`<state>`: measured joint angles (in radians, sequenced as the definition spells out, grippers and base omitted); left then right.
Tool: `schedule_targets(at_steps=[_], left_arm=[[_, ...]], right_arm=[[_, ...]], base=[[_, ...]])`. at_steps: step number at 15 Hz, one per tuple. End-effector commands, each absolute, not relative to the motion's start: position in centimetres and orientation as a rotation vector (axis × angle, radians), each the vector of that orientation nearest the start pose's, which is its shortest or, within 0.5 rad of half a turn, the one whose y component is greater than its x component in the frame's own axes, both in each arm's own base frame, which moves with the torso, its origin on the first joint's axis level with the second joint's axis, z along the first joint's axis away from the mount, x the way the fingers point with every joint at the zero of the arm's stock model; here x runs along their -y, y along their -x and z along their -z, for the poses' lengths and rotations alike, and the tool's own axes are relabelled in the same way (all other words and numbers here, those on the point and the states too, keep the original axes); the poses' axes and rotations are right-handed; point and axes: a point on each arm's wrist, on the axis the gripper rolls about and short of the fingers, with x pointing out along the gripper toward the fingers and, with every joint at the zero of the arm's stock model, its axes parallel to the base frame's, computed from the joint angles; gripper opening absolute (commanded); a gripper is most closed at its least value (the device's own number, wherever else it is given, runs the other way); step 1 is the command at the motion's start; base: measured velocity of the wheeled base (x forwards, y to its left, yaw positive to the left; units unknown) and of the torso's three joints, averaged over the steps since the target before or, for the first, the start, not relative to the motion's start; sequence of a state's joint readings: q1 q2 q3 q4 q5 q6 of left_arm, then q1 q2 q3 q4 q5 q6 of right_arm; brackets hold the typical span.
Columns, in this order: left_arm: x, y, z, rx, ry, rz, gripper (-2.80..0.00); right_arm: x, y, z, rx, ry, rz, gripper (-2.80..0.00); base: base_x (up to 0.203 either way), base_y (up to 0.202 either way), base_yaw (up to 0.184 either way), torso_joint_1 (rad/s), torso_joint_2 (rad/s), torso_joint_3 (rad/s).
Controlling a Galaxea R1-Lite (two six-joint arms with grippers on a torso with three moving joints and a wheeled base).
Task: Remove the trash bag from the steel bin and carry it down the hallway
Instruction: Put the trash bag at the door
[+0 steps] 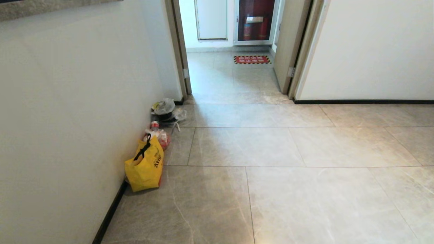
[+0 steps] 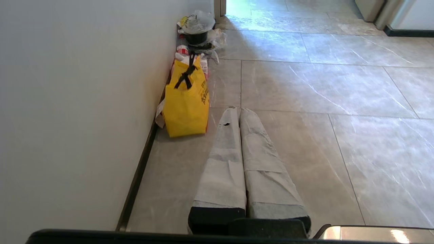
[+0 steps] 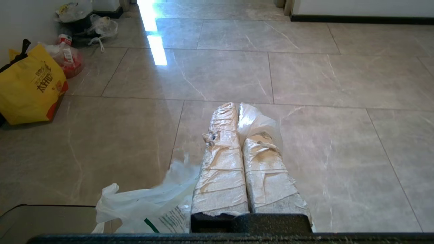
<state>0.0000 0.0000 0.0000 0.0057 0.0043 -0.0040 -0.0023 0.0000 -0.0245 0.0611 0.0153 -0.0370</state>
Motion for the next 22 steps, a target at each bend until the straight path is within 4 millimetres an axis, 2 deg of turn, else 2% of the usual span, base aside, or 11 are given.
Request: schedule_targets(at_steps=[1,9,17,22], left_arm=[[-0.01,2.28,-7.49,-0.006,0.005,-0.005,-2.8],[-0.01,2.28,-7.49,-0.007,0.004,-0.003,-2.8],[-0.01,2.28,-7.49,-0.006,0.004,-0.003,-2.8],[-0.01,2.27,-7.49,-0.008,0.005,-0.003,-2.8]], right_arm=[[-0.04,2.48,-7.6,-0.037,0.038,-0.014,-2.8],[-0.04,2.47,-7.6,-0.038,0.036,-0.013,-2.8],[-0.04,2.48,-7.6,-0.037,0.036,-0.014,-2.8],[-0.05,2.48,-7.6,-0.037,0.036,-0.014,-2.8]], base=[[0.198,0.0,0.003,0.002,0.0,0.006],[0.183,0.0,0.001,0.002,0.0,0.003],[0.016,0.0,0.0,0.001,0.0,0.0],[0.187,0.0,0.001,0.003,0.0,0.004]])
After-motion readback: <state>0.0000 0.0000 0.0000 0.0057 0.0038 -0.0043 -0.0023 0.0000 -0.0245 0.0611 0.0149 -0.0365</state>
